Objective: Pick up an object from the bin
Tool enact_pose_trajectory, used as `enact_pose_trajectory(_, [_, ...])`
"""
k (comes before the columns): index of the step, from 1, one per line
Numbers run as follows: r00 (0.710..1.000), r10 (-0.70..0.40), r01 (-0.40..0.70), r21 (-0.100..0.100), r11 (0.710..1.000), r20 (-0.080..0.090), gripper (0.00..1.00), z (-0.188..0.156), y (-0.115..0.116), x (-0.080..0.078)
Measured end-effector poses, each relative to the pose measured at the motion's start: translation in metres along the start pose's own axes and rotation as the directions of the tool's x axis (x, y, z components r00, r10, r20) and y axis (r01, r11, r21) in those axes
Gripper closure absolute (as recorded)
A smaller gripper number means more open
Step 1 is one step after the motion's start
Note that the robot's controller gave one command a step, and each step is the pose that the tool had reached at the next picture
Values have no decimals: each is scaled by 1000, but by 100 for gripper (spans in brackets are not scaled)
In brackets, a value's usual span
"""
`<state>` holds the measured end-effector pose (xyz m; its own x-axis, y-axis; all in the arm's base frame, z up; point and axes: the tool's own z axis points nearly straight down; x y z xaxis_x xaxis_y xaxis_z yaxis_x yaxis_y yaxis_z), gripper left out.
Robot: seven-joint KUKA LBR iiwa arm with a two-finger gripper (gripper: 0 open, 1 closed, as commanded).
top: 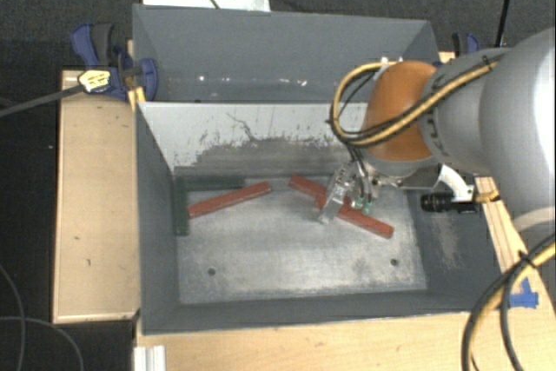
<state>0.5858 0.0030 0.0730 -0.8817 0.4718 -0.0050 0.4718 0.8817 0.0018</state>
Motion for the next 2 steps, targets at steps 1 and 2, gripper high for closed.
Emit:
enact_pose_trajectory(1, [1000,-1,1,3,1000,-7,100,-7,-1,2])
enact_pose_trajectory(2, [1000,-1,2,3,1000,-8,100,-34,-1,2])
